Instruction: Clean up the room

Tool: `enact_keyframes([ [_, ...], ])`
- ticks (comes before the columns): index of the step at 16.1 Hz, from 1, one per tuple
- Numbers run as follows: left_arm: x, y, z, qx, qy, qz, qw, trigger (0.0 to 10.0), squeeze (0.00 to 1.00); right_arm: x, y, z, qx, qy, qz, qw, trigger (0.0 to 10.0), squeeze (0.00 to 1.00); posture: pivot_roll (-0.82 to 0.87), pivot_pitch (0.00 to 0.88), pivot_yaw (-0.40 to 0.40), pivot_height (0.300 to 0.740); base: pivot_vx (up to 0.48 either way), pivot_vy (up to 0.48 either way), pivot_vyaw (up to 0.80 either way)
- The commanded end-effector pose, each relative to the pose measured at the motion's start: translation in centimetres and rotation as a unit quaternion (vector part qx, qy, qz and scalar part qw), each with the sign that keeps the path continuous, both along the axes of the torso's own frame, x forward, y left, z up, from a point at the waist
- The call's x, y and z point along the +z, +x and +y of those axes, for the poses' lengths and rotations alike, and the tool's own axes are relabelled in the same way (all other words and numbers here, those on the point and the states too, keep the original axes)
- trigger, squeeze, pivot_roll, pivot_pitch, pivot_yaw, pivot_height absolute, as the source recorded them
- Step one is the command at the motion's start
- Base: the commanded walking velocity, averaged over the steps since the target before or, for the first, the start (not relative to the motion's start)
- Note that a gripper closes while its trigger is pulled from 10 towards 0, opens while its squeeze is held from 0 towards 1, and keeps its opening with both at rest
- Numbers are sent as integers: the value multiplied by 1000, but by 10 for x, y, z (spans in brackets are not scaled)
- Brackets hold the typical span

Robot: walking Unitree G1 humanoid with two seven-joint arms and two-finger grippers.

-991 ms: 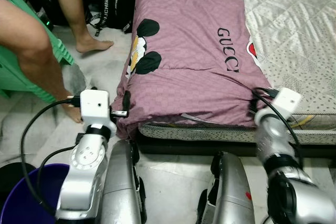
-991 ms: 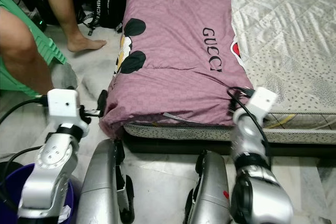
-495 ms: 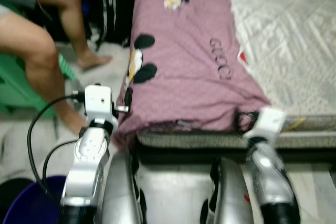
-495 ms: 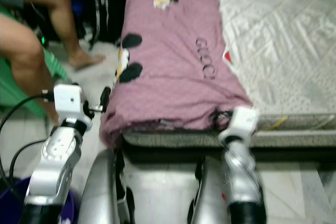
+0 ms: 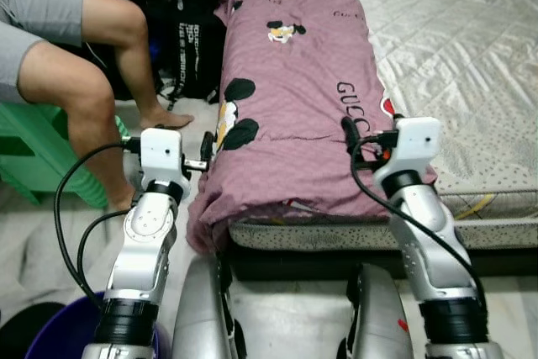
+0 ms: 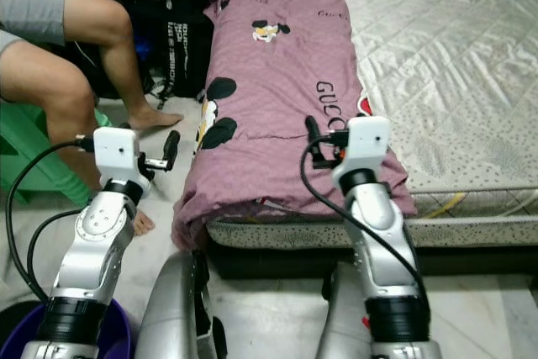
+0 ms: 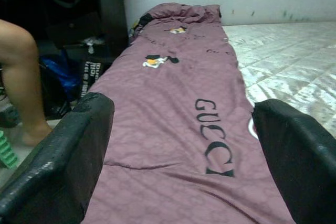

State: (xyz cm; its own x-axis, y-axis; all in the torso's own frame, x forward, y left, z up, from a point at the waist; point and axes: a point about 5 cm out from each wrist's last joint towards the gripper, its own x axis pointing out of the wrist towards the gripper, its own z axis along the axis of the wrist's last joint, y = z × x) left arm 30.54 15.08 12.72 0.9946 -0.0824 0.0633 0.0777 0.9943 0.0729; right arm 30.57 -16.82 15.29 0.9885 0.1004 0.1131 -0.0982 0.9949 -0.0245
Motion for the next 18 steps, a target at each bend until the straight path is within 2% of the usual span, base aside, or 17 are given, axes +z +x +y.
enact_keyframes([
  [1,1,6,0,-5,4,-5,1000,10000,0,3,8,-1,-3,5,6,1000,10000,0,-60,0,147,575,0,0,0],
  [4,2,13,0,0,-4,-14,1000,10000,0,-6,7,6,-14,-5,1,1000,10000,0,-60,0,139,602,0,0,0],
  [5,5,16,2,16,-13,-24,999,10000,0,-14,8,11,-43,21,8,999,10000,0,-47,0,115,616,0,0,0],
  [8,3,13,5,29,-7,-27,999,10000,0,-24,5,20,-90,29,13,995,10000,0,-31,0,99,653,0,0,0],
  [12,-8,5,0,17,-18,-13,1000,10000,0,-34,2,6,-107,42,34,993,10000,0,-26,0,86,704,0,0,0],
  [14,-5,3,-5,8,-18,-25,1000,10000,0,-32,1,8,-101,26,26,994,10000,0,-19,0,70,717,0,0,0],
  [16,-6,0,-4,20,-6,-24,999,10000,0,-33,-2,10,-100,23,30,994,10000,0,-18,0,63,717,0,0,0],
  [18,-8,-4,-7,8,-6,-20,1000,10000,0,-32,-6,13,-97,16,18,995,10000,0,-13,0,66,721,0,0,-228],
])
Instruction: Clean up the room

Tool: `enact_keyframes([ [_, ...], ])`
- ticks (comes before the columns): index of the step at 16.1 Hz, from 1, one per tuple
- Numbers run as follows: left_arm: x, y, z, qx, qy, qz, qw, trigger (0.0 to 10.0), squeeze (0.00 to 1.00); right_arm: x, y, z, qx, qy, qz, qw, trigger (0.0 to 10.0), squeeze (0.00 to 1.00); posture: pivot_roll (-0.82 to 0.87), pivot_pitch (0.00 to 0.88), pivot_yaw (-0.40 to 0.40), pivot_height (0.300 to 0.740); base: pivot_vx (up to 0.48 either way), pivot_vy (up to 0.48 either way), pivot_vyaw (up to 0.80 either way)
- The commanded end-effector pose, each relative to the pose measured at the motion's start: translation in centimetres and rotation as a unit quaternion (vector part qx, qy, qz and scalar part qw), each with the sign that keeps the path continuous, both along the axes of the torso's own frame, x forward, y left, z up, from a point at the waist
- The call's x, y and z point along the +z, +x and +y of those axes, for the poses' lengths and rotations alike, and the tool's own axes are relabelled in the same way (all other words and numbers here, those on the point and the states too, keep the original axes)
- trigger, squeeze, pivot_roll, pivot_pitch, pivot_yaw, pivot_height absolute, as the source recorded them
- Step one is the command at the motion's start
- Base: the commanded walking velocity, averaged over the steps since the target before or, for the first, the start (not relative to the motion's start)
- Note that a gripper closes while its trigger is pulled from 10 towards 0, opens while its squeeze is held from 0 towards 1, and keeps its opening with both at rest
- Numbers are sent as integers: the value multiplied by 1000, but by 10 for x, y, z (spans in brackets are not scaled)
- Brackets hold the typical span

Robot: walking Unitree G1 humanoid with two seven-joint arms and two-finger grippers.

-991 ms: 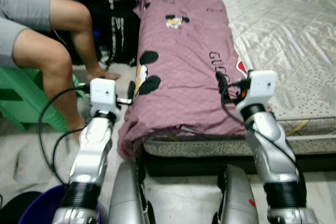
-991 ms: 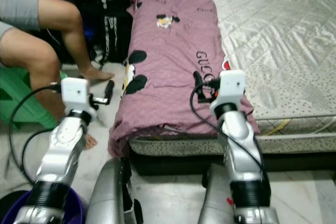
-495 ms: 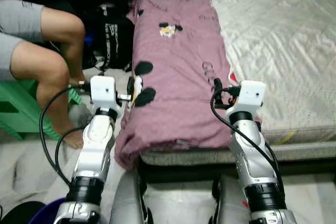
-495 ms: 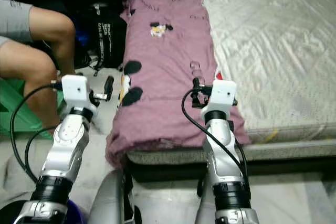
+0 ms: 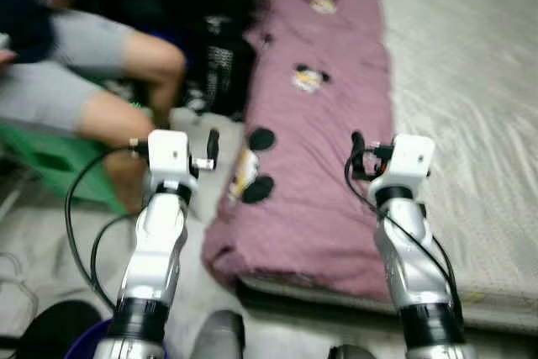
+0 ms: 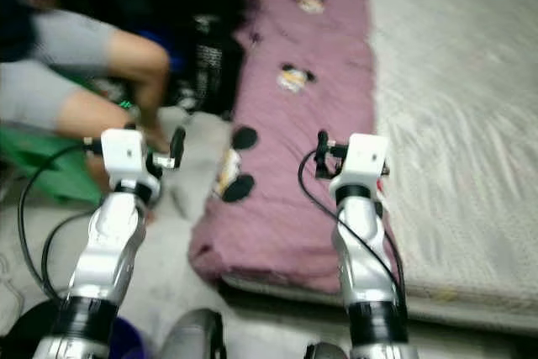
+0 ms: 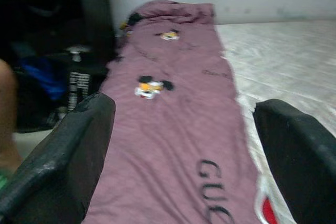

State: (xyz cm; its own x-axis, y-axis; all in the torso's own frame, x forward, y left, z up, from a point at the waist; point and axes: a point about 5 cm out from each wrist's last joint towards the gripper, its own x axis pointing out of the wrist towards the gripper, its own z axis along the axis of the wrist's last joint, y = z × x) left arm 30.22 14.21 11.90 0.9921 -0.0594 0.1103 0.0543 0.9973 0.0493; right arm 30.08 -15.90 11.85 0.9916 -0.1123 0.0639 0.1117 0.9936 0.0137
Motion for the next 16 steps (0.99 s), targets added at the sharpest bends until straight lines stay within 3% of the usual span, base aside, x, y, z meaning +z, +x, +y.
enact_keyframes([
  [1,0,-2,1,-6,10,3,1000,10000,0,2,-3,4,3,-9,-7,1000,10000,0,-9,0,69,730,0,0,0],
  [3,3,-3,2,6,35,-8,999,10000,0,-5,-6,-2,-22,-10,4,1000,10000,0,-8,0,71,740,0,0,0],
  [5,-7,-4,5,20,42,21,999,10000,0,-9,-10,-5,-32,-7,15,999,10000,0,-7,0,65,740,0,0,0],
  [7,-12,-4,6,25,31,40,998,10000,0,-10,-11,-8,-40,-3,21,999,10000,0,-5,0,53,740,0,0,0],
  [12,-6,-6,-3,1,25,20,999,10000,0,-11,-8,1,-1,-7,28,1000,10000,0,2,0,38,740,0,0,0],
  [16,-5,-7,-8,-10,24,22,999,10000,0,-15,-8,-1,-9,11,39,999,10000,0,3,0,37,740,0,0,0],
])
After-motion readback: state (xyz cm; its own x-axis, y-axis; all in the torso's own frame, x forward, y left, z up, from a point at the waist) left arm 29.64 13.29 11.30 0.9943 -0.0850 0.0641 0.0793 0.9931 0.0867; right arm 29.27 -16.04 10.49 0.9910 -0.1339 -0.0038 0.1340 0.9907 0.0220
